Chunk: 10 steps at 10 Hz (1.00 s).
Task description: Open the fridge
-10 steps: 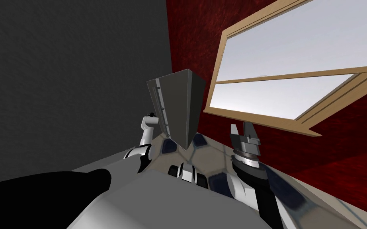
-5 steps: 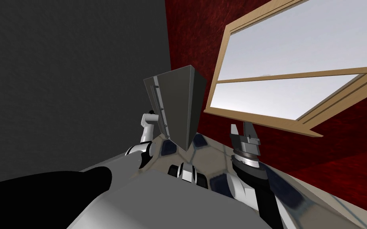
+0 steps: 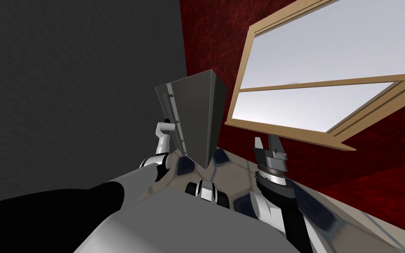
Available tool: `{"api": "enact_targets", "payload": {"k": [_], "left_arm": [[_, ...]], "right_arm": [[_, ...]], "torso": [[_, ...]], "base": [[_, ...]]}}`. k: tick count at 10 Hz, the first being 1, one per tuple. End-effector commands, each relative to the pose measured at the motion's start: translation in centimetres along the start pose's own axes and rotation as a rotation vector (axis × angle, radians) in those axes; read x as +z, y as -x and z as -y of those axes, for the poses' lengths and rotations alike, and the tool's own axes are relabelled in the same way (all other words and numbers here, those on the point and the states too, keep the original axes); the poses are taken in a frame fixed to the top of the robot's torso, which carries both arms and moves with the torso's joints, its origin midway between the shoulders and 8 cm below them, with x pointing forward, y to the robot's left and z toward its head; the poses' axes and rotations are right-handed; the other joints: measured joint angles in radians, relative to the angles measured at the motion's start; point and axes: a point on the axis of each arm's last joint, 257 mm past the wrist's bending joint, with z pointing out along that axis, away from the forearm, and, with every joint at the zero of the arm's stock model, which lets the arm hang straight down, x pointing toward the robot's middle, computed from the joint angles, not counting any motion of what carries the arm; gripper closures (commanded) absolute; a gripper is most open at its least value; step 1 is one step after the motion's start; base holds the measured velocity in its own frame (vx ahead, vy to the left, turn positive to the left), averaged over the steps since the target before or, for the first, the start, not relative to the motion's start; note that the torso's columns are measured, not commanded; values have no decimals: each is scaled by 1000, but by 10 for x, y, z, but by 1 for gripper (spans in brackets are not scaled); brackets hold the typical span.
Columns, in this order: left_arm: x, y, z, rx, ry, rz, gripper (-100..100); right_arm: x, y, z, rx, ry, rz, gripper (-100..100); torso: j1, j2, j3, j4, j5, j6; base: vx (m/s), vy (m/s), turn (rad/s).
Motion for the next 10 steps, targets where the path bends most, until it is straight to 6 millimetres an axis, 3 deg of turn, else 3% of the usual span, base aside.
{"api": "enact_targets", "payload": {"k": [1,10], "left_arm": [[-4,-8,3,-4,13,18,-100],[-25,-39,15,-19,68,81,-100]], "right_arm": [[0,0,0,0,0,0,0],[0,0,0,0,0,0,0]], "torso": [[1,0,0,0,0,0],[0,-1,-1,0,0,0]], "base": [[65,71,-57],[63,68,-62]]}}
